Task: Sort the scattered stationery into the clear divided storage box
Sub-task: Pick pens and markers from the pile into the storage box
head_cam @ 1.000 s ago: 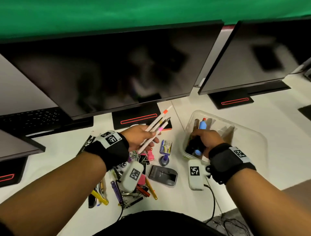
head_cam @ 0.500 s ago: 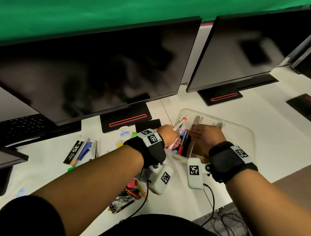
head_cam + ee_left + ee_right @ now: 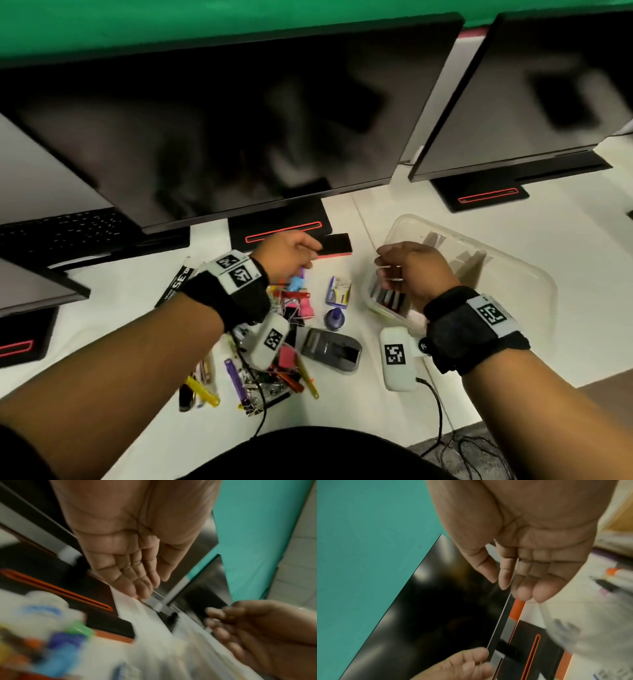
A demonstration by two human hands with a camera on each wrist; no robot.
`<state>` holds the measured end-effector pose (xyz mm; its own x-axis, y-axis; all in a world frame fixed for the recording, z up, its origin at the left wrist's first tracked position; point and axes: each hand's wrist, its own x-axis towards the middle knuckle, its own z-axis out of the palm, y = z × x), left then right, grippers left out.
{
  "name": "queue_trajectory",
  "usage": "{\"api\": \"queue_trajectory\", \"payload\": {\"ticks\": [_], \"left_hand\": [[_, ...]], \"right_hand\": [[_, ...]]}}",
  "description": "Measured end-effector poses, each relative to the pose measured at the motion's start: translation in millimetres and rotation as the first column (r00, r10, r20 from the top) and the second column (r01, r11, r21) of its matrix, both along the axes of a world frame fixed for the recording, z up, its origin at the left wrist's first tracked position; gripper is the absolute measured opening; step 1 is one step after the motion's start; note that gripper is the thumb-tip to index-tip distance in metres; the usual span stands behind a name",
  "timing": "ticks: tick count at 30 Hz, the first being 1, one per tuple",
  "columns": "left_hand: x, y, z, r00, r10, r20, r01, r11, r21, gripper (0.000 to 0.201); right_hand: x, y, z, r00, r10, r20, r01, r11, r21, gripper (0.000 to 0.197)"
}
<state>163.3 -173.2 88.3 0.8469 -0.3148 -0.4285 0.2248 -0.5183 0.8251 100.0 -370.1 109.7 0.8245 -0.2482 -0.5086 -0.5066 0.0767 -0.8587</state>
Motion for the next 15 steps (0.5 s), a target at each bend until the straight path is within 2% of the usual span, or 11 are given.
{"api": "queue_trajectory", "payload": {"ticks": [3,6,8,10,12,15], "left_hand": [[2,67,-16,0.992,-0.016,0.125,-0.021,0.957,0.289,0.019],[-9,120,-35,0.995,-0.087,0.052,0.051,0.876,0.479,0.016],[-21,144,-45,0.991,-0.132,0.022,0.099,0.834,0.543,0.019],[-32,159,-53,0.988,-0.155,0.009,0.122,0.811,0.572,0.024],[-39,169,-61,0.986,-0.164,-0.006,0.136,0.794,0.593,0.026],[-46,181,-72,0.987,-0.161,-0.022,0.140,0.774,0.617,0.029]], "right_hand": [[6,38,-1,0.986,0.164,0.030,-0.163,0.986,-0.040,0.021],[10,76,-14,0.923,0.386,0.018,-0.376,0.908,-0.188,0.021],[12,99,-33,0.837,0.546,-0.031,-0.521,0.778,-0.352,0.023],[11,119,-51,0.725,0.675,-0.135,-0.631,0.572,-0.524,0.018],[7,136,-65,0.628,0.741,-0.238,-0.686,0.383,-0.618,0.019],[3,157,-77,0.542,0.793,-0.279,-0.705,0.248,-0.665,0.023]]}}
